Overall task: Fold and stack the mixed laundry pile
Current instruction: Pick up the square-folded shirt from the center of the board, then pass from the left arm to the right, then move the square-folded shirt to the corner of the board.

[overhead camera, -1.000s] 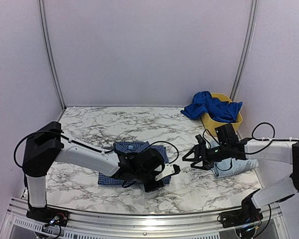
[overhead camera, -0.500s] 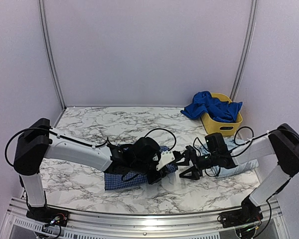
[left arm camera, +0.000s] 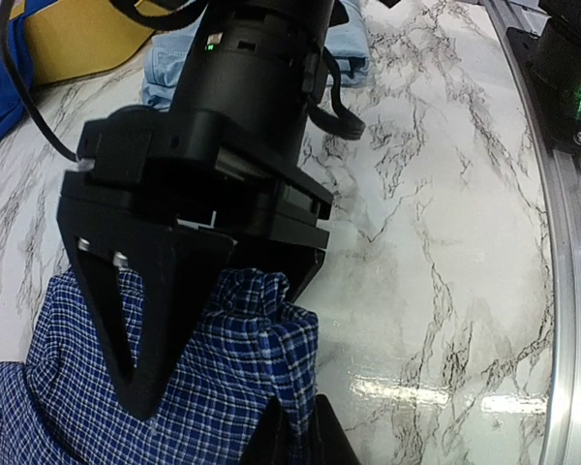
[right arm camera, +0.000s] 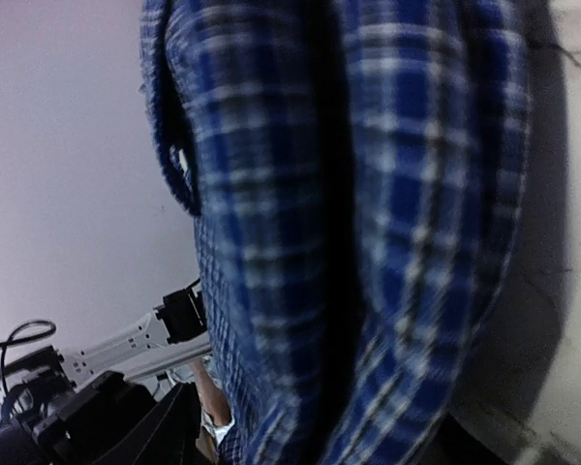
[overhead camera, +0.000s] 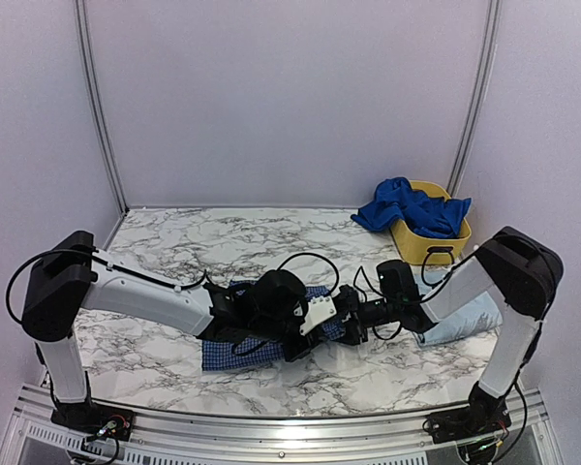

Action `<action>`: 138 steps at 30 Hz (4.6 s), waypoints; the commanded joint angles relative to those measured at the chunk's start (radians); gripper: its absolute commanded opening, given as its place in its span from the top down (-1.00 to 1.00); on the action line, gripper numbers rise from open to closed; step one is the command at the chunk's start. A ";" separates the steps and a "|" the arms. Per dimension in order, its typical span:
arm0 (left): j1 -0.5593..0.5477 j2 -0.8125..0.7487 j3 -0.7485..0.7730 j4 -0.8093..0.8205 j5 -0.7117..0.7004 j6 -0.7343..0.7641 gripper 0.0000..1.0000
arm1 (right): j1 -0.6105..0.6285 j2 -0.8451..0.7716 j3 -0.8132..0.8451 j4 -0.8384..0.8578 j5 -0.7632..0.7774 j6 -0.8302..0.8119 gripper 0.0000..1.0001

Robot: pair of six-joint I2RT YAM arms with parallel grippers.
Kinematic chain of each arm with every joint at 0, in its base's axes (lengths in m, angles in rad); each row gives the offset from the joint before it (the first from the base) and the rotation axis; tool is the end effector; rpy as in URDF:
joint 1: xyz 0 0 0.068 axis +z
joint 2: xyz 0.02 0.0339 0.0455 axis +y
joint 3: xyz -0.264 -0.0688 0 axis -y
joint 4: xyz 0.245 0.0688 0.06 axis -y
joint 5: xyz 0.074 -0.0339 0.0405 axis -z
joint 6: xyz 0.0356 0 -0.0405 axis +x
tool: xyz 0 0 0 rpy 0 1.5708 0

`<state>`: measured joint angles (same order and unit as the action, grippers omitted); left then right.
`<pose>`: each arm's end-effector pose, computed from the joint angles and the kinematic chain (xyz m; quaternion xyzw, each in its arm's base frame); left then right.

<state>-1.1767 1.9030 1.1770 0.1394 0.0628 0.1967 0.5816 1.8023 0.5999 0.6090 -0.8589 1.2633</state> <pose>0.1593 -0.3890 0.1847 0.5700 0.6718 -0.2467 0.4037 0.2404 0.1903 0.1091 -0.0841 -0.8219 -0.5622 0.0353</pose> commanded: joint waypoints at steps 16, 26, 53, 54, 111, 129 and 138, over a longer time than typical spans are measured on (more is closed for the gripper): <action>-0.021 -0.179 -0.074 -0.018 -0.146 -0.036 -0.98 | 0.020 -0.042 0.411 -0.965 0.164 -0.679 1.00; -0.017 -0.272 -0.152 -0.101 -0.302 -0.054 -0.98 | -0.021 -0.323 0.438 -1.405 0.405 -0.943 1.00; -0.017 -0.232 -0.115 -0.138 -0.246 0.014 -0.98 | -0.115 -0.518 0.812 -1.976 1.177 -0.988 1.00; -0.016 -0.227 -0.112 -0.138 -0.239 0.017 -0.98 | -0.117 -0.528 0.832 -1.984 1.179 -0.991 1.00; 0.186 -0.119 -0.014 -0.193 -0.112 0.004 -0.98 | -0.661 -0.357 0.699 -1.716 1.353 -1.067 -0.26; 0.387 -0.206 0.010 -0.178 -0.032 -0.456 -0.98 | -0.694 -0.510 0.422 -1.413 0.520 -1.024 -0.35; 0.445 -0.306 -0.060 -0.216 -0.057 -0.541 -0.98 | -0.584 -0.492 0.134 -1.229 0.461 -0.931 -0.17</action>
<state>-0.7341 1.6524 1.1580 -0.0349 0.0223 -0.2871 -0.0208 1.2957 0.7940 -0.7567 -0.3279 0.2695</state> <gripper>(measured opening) 0.989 0.602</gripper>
